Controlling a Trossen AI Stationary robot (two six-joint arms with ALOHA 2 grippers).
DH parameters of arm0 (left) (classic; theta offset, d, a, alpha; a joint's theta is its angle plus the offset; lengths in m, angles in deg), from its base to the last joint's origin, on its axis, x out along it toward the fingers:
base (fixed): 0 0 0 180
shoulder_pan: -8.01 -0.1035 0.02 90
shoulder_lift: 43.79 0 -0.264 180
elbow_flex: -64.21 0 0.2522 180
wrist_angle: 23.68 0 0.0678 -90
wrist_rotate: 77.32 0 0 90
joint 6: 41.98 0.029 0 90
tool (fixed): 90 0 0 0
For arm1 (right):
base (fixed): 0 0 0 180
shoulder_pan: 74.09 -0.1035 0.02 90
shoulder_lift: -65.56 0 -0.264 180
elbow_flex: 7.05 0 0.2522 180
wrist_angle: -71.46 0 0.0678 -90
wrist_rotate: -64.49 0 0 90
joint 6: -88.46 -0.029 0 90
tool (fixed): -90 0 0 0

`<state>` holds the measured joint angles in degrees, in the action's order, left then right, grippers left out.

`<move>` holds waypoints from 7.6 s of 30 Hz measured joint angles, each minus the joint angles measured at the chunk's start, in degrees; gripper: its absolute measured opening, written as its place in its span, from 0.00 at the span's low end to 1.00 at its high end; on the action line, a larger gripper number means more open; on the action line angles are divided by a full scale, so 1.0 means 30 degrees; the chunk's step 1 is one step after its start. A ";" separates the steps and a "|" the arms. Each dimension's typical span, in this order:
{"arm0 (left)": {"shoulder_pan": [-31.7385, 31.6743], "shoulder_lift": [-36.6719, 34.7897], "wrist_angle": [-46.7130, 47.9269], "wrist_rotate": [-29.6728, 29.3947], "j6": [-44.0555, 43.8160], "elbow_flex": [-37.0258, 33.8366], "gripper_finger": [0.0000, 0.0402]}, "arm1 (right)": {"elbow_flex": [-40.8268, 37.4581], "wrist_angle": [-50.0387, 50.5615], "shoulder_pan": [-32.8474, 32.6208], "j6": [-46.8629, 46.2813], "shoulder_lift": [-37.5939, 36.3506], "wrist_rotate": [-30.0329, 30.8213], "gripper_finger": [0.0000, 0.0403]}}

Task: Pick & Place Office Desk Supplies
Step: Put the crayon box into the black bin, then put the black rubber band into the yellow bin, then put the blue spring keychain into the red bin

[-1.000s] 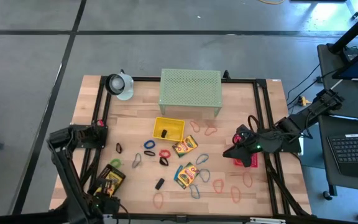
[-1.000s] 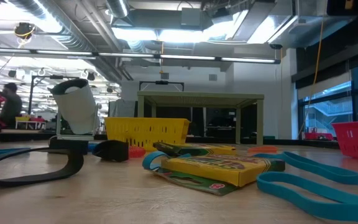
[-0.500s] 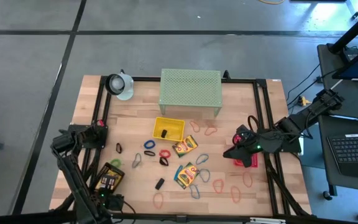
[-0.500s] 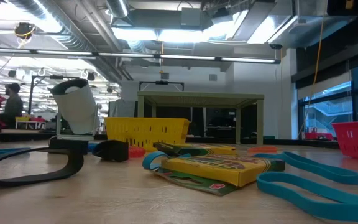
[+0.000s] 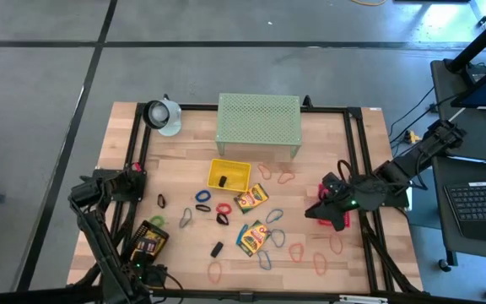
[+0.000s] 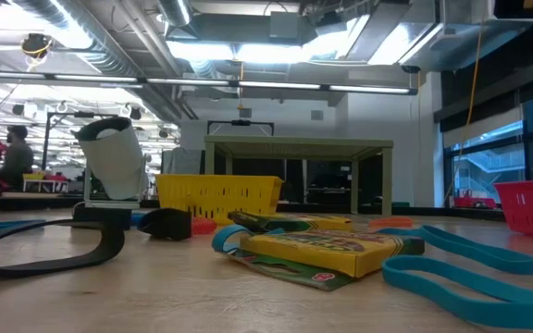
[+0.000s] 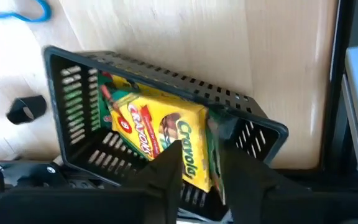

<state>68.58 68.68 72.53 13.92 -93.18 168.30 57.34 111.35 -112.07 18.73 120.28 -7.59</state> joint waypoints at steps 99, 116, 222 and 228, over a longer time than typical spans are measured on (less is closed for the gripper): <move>-1.2281 -0.2057 -0.8955 -0.6503 -0.8744 0.0852 0.00 | 0.0000 -0.1275 -0.0340 0.7575 0.0095 0.0700 0.20; -2.2493 -0.3400 -0.7850 -0.3094 0.3974 -0.0255 0.00 | 0.0000 -0.1260 0.1153 0.7977 0.0095 0.0718 0.20; -1.8019 -0.7141 -1.8450 -0.2347 0.1788 -1.5861 0.44 | 0.0007 -0.0991 0.3849 0.8472 0.0095 -0.1278 0.20; -1.8025 -0.7121 -1.8101 -0.2337 0.1759 -1.5883 0.17 | 0.0007 -0.0991 0.4077 0.8472 0.0095 -0.1278 0.20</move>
<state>14.51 47.32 18.23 6.90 -87.90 120.65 57.36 108.38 -99.84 44.14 120.56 -11.42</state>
